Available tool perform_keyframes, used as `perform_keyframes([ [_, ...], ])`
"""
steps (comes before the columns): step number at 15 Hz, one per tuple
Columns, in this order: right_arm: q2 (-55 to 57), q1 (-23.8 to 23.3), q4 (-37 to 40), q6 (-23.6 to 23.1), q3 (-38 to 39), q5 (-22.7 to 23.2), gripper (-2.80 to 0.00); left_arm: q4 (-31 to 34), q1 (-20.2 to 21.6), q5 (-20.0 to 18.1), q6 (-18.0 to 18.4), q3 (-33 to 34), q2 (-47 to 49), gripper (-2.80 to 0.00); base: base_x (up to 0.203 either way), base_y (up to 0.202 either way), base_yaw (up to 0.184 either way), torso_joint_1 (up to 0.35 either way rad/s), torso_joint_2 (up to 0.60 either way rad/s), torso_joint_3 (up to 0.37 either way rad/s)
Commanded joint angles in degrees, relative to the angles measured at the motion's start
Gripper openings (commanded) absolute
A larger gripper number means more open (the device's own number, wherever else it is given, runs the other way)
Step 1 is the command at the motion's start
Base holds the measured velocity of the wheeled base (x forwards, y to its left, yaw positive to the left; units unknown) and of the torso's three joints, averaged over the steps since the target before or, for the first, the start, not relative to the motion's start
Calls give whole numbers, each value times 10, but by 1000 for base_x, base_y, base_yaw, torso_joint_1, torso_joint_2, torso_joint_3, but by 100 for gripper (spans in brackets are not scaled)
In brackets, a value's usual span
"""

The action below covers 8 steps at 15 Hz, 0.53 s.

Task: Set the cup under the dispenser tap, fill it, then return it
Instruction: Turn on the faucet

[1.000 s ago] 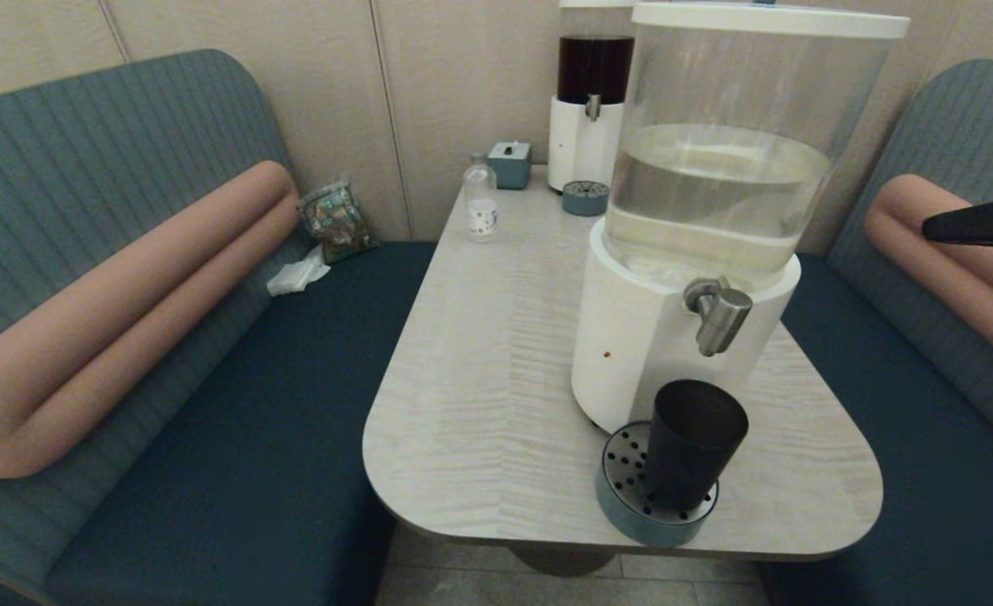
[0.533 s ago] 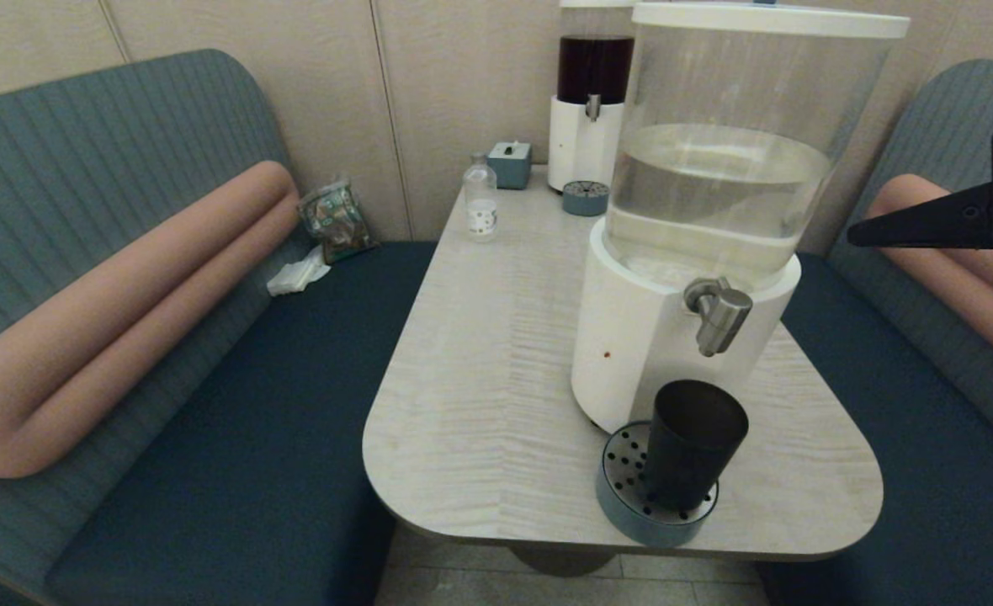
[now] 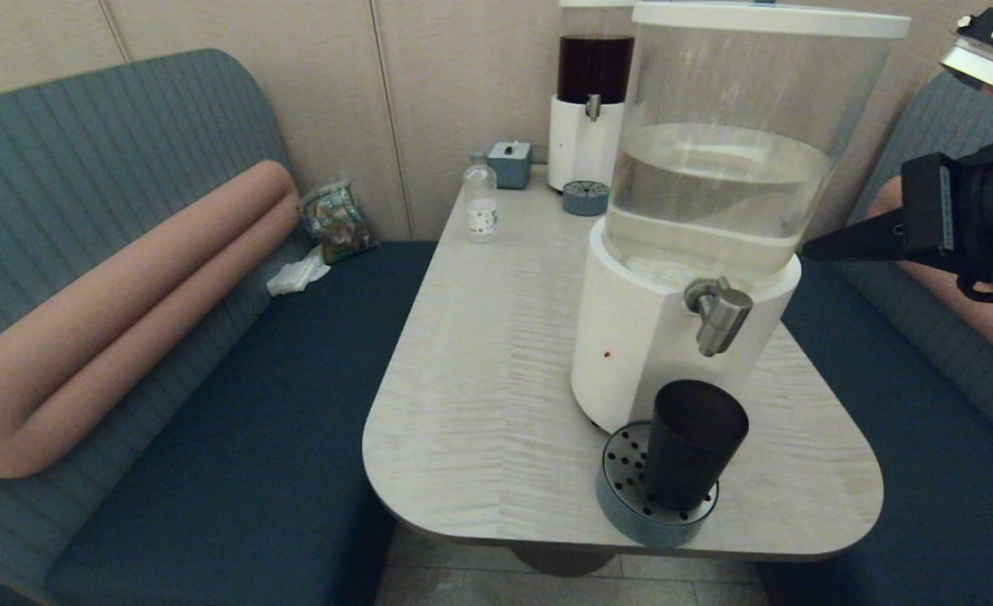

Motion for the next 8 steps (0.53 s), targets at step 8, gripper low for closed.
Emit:
perform_keyframes([
  [8,38,63,4,8,0,-50,-280,0,0,0,-1,0,0,-280,0,0,0,0,0,0],
])
